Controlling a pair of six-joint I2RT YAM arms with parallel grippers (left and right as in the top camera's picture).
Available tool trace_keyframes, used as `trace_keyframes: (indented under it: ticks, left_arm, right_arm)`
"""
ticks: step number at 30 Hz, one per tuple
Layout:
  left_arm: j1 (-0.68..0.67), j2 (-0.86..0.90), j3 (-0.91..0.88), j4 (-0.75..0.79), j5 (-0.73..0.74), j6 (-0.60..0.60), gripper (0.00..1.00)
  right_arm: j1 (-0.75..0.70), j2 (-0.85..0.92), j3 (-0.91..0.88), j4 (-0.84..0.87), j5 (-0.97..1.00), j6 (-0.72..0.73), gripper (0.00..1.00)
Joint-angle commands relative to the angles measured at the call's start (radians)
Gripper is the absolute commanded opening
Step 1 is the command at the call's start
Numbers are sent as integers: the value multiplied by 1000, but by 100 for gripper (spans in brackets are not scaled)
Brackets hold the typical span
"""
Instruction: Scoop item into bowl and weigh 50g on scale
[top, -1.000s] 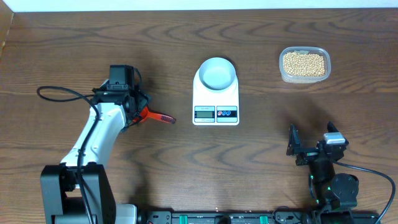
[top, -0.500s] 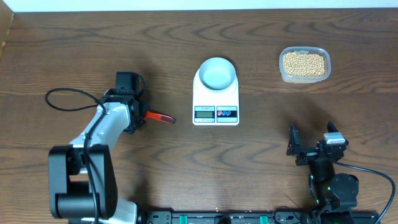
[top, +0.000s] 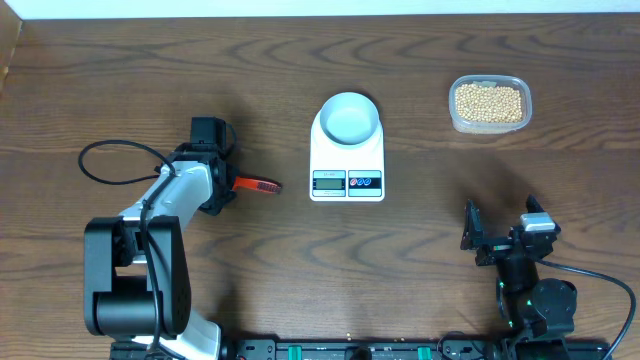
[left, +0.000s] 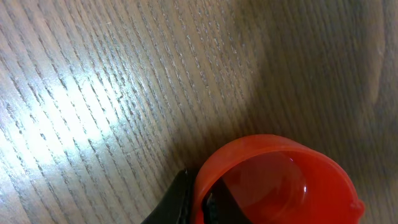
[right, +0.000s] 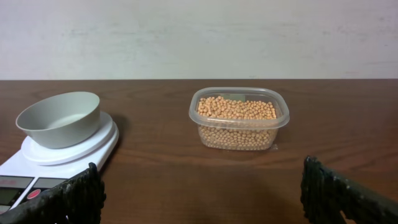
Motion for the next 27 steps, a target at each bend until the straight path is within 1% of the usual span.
trace_keyframes:
  ticks: [1, 7, 12, 18, 22, 27]
  left_arm:
    - [0, 22, -11, -6, 9, 32, 7]
    - [0, -55, -4, -6, -2, 32, 7]
    - [0, -209, -4, -10, -74, 39, 7]
    - [-2, -342, -4, -11, -73, 34, 7]
    - [-2, -431, -4, -21, -73, -38, 7]
    - [-2, -463, -4, -21, -73, -93, 7]
  right_arm:
    - [8, -5, -2, -5, 1, -12, 99]
    - [8, -5, -2, -5, 1, -12, 99]
    - [8, -5, -2, -5, 1, -12, 99]
    - [8, -5, -2, -5, 1, -12, 99]
    - [8, -5, -2, -5, 1, -12, 99]
    - [8, -5, -2, -4, 1, -12, 99]
